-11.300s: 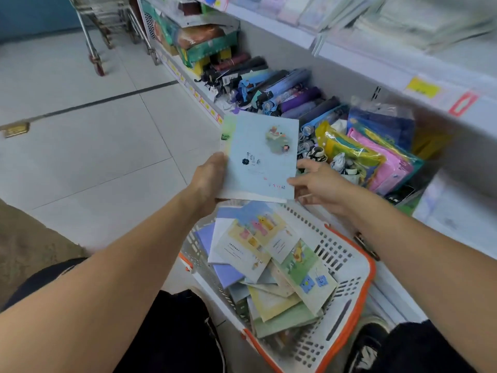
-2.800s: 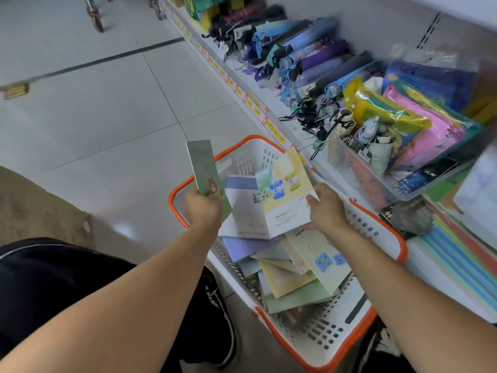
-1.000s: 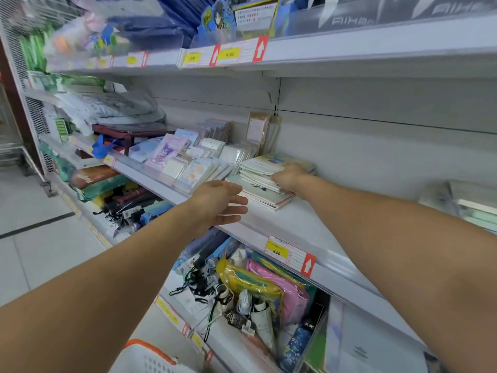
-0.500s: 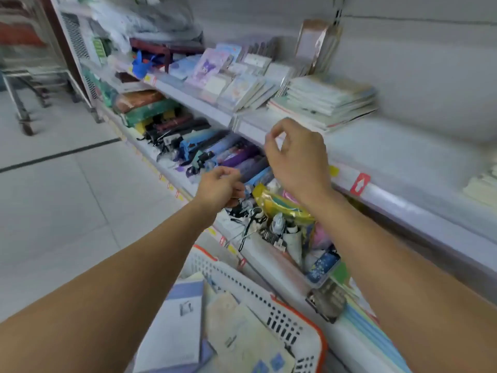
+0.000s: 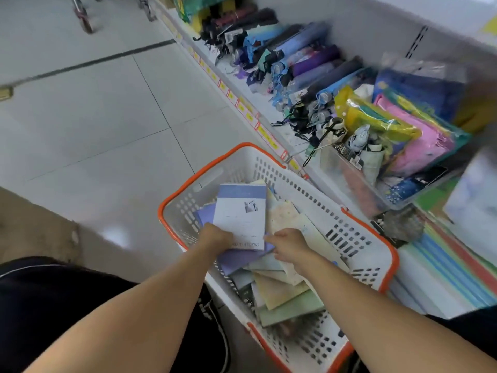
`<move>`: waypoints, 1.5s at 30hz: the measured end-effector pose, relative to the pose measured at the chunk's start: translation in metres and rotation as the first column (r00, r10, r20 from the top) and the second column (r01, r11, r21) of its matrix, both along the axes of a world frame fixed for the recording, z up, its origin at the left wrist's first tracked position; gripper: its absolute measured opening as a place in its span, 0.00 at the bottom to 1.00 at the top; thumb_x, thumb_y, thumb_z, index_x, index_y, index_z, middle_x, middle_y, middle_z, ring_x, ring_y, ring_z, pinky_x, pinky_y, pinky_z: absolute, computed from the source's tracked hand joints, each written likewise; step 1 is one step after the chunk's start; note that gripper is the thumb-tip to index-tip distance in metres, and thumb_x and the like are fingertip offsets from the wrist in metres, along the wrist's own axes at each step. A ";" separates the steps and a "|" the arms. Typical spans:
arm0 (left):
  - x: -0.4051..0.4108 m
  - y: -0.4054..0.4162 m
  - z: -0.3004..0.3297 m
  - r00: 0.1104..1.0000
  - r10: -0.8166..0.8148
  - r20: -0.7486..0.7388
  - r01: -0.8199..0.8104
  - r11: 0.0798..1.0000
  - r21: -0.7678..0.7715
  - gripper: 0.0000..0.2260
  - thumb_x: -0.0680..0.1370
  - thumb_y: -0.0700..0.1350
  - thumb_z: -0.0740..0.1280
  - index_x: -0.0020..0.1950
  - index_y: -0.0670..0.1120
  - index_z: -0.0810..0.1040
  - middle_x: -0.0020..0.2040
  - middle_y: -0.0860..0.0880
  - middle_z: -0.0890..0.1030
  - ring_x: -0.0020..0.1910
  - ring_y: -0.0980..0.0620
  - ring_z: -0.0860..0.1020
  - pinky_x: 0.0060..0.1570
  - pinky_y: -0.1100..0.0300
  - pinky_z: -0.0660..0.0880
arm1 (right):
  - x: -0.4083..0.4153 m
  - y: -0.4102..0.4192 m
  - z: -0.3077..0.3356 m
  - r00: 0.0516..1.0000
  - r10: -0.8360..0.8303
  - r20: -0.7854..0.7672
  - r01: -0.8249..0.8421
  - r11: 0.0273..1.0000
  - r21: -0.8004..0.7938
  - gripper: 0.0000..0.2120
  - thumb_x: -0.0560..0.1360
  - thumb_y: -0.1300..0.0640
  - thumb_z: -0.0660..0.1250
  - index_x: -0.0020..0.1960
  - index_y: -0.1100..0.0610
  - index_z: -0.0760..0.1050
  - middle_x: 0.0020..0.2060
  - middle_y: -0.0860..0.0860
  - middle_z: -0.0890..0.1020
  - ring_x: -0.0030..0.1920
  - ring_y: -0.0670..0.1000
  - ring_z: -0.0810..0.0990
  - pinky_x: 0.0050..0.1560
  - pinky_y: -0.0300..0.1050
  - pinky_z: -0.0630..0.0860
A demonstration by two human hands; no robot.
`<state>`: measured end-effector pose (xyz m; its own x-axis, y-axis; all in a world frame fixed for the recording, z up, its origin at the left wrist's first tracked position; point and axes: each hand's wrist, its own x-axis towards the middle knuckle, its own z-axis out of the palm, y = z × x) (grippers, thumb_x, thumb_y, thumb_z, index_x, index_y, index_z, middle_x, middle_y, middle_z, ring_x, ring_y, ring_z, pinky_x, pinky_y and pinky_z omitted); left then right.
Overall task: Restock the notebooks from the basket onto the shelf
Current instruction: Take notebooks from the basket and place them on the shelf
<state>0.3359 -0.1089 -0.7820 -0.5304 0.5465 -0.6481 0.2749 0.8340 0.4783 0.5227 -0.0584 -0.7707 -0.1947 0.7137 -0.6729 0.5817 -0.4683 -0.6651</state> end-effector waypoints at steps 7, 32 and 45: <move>-0.004 0.004 -0.002 0.990 0.031 -0.141 -0.046 0.994 -0.103 0.23 0.71 0.55 0.75 0.56 0.40 0.74 0.61 0.40 0.77 0.62 0.43 0.74 0.56 0.55 0.75 | -0.014 0.011 -0.010 0.993 0.065 0.100 -0.075 0.993 0.092 0.14 0.72 0.49 0.74 0.44 0.59 0.77 0.41 0.54 0.82 0.45 0.57 0.82 0.38 0.44 0.74; 0.013 0.006 0.008 0.983 0.132 0.128 -0.141 0.988 0.061 0.09 0.74 0.40 0.72 0.38 0.48 0.74 0.47 0.46 0.78 0.44 0.48 0.76 0.45 0.57 0.75 | 0.021 0.016 -0.013 0.993 -0.031 0.115 0.014 0.989 0.147 0.09 0.73 0.60 0.72 0.38 0.65 0.79 0.37 0.59 0.83 0.41 0.60 0.82 0.44 0.52 0.81; 0.010 0.008 0.055 0.493 0.193 0.848 -0.599 0.783 0.169 0.14 0.81 0.37 0.63 0.67 0.43 0.71 0.54 0.43 0.81 0.34 0.49 0.84 0.21 0.68 0.73 | 0.003 0.053 0.042 0.889 -0.117 -0.442 0.132 0.991 0.003 0.06 0.79 0.61 0.67 0.56 0.57 0.77 0.47 0.57 0.86 0.37 0.52 0.85 0.34 0.41 0.80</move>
